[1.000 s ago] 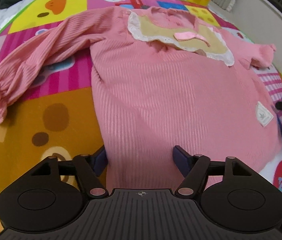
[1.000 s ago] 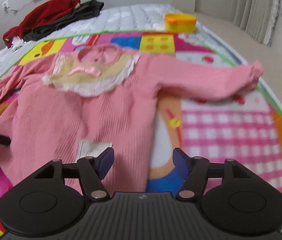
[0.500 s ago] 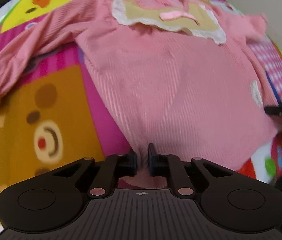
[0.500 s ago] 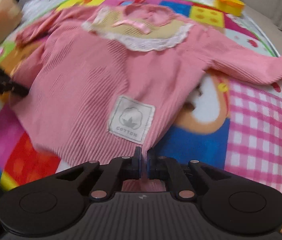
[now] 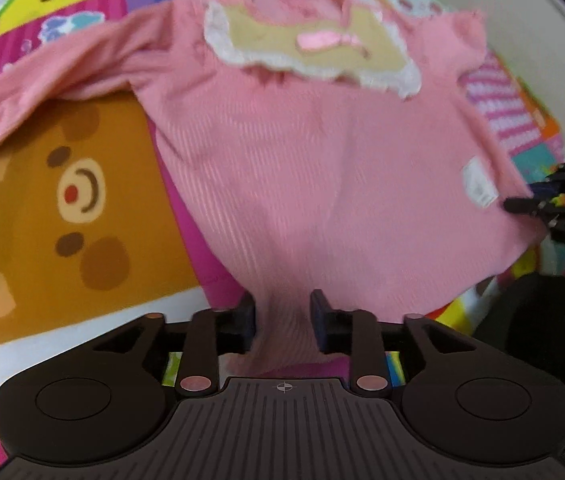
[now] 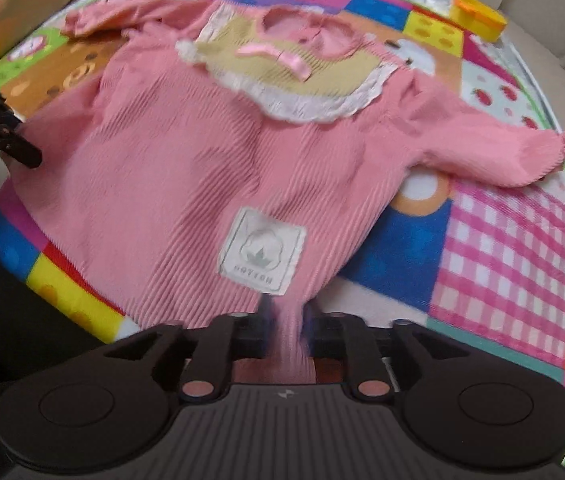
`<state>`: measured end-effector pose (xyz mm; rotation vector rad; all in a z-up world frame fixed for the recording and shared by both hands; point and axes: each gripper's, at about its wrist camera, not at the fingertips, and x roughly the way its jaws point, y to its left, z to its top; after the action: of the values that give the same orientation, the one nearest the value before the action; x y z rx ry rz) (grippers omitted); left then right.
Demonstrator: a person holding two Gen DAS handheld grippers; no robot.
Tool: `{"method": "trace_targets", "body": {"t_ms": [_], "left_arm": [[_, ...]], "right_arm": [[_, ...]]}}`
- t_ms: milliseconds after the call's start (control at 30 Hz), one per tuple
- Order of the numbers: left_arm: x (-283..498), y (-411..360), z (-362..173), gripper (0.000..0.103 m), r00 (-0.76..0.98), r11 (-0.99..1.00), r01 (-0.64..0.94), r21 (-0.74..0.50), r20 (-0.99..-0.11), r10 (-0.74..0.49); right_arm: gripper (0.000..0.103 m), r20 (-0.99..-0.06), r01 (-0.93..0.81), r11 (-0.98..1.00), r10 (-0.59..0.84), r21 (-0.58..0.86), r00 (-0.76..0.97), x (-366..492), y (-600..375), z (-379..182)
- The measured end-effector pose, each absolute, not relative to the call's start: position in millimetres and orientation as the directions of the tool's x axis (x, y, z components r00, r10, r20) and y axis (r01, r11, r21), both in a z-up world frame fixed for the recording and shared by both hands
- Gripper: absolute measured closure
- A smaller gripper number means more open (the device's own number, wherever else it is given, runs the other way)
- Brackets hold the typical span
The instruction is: Fold clothes
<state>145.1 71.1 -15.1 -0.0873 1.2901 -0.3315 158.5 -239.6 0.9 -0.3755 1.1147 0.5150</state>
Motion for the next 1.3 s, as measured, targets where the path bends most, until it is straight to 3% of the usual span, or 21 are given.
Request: {"method": "trace_targets", "body": {"t_ms": [67,167,300,400,433,467,633,767,933,1067,1167,1300], "left_arm": [[156,81,-6,0.047,0.278,0.947,0.167,-0.275,-0.908,-0.312],[170,93,3,0.043,0.339,0.944,0.113,-0.311,-0.881,-0.331],[190,93,-16,0.042,0.348,0.948,0.059,-0.311,-0.884,-0.312],[197,88,-36,0.055,0.331,0.961,0.042,-0.274,-0.904,-0.272],[200,87,-42,0.067,0.325,0.964,0.037,-0.262,-0.910,-0.259],[202,85,-48,0.069,0.319,0.968,0.031,-0.249,-0.915,-0.246],[195,103,-44,0.068,0.352,0.972,-0.032,-0.234,-0.913,-0.208],[184,116,-26,0.059,0.409,0.964,-0.059,-0.259,-0.888,-0.213],[180,104,-16,0.052,0.455,0.900,-0.049,-0.433,-0.812,-0.365],[177,82,-32,0.049,0.399,0.912,-0.034,-0.409,-0.842,-0.363],[175,88,-44,0.049,0.347,0.935,-0.075,-0.346,-0.888,-0.301],[178,118,-43,0.048,0.373,0.902,-0.169,-0.397,-0.873,-0.314]], "right_arm": [[0.062,-0.900,-0.538,0.843,0.242,0.010,0.363,165,-250,10],[0.060,-0.873,-0.463,0.883,0.287,0.081,0.395,183,-263,15],[0.061,-0.877,-0.433,0.899,0.259,0.065,0.404,198,-257,-2],[0.067,-0.923,-0.508,0.861,0.172,-0.030,0.345,191,-240,-30],[0.067,-0.932,-0.533,0.844,0.142,-0.061,0.332,185,-236,-38],[0.067,-0.934,-0.550,0.830,0.122,-0.090,0.337,178,-234,-43],[0.067,-0.929,-0.494,0.865,0.110,-0.086,0.353,174,-242,-22],[0.064,-0.893,-0.457,0.887,0.157,-0.060,0.421,177,-242,4],[0.064,-0.876,-0.426,0.902,0.146,-0.074,0.460,196,-220,-5],[0.063,-0.916,-0.451,0.879,0.042,-0.156,0.399,200,-211,-34],[0.055,-0.921,-0.474,0.859,0.009,-0.192,0.390,194,-216,-37],[0.055,-0.912,-0.447,0.877,0.024,-0.178,0.409,194,-227,-19]]}}
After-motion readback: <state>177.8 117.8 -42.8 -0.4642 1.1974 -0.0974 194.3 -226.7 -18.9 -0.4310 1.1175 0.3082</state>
